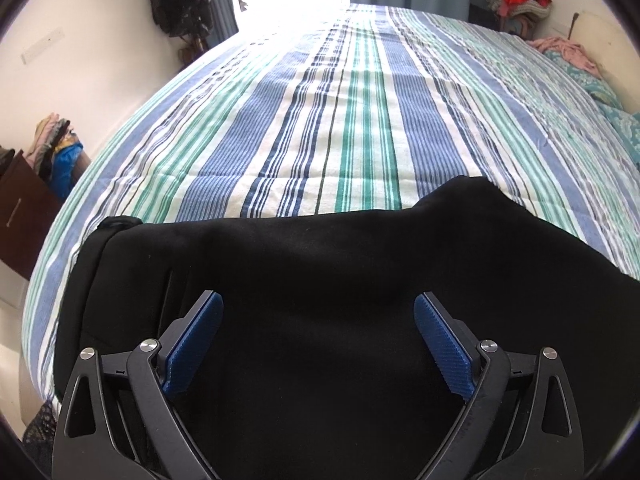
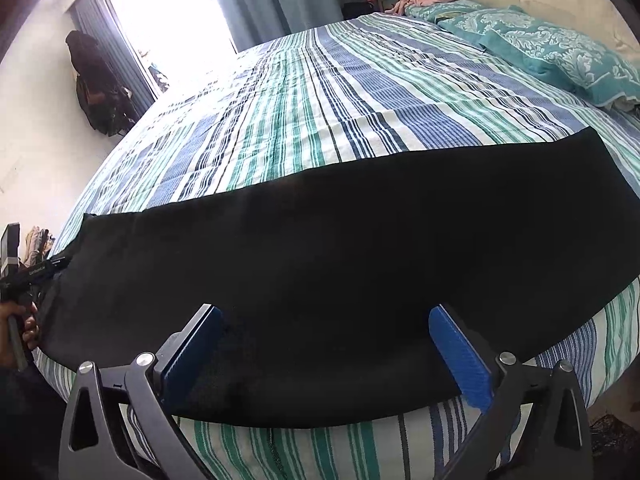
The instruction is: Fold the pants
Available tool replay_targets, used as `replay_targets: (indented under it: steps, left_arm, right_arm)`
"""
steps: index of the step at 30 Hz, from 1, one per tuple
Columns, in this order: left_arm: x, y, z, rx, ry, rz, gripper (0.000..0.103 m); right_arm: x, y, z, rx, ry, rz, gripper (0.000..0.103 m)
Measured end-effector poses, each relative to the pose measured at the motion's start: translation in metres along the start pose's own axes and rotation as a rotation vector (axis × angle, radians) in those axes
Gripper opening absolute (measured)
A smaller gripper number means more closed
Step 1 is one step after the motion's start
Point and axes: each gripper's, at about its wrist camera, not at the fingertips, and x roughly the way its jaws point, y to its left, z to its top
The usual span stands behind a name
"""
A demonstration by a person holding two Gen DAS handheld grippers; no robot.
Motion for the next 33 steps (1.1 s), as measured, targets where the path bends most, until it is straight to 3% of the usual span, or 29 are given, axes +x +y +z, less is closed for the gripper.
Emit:
replay_targets:
  steps: [5,9,15,20,25,30,33]
  left_arm:
    - [-0.043,-0.027,-0.012,0.041,-0.066,-0.073,0.097]
    - [-0.055,-0.06,-0.02,0.077,-0.072,-0.146,0.098]
    - [-0.043,-0.092,-0.018,0.075,-0.06,-0.158,0.097]
    - [-0.007,-0.096,-0.029,0.092,0.013,-0.096,0.098]
    - [-0.002,-0.083,-0.042,0.064,-0.036,-0.143,0.103]
    - [-0.002,-0.085,-0.042,0.076,-0.04,-0.137,0.103]
    - [-0.002,-0.086,-0.043,0.078,-0.044,-0.134,0.103]
  right_arm:
    - [-0.018,-0.021,0.007,0.114,-0.084,-0.019,0.102]
    - [-0.024,-0.033,0.011,0.173,-0.117,-0.028,0.102]
    - [-0.025,-0.031,0.013,0.151,-0.124,-0.038,0.102]
    - [-0.028,-0.028,0.011,0.128,-0.133,-0.04,0.102]
    - [-0.03,-0.036,0.013,0.163,-0.142,-0.016,0.102]
    - [-0.03,-0.093,0.041,0.331,-0.135,0.032,0.102]
    - [-0.023,-0.151,0.065,0.416,-0.066,0.01,0.102]
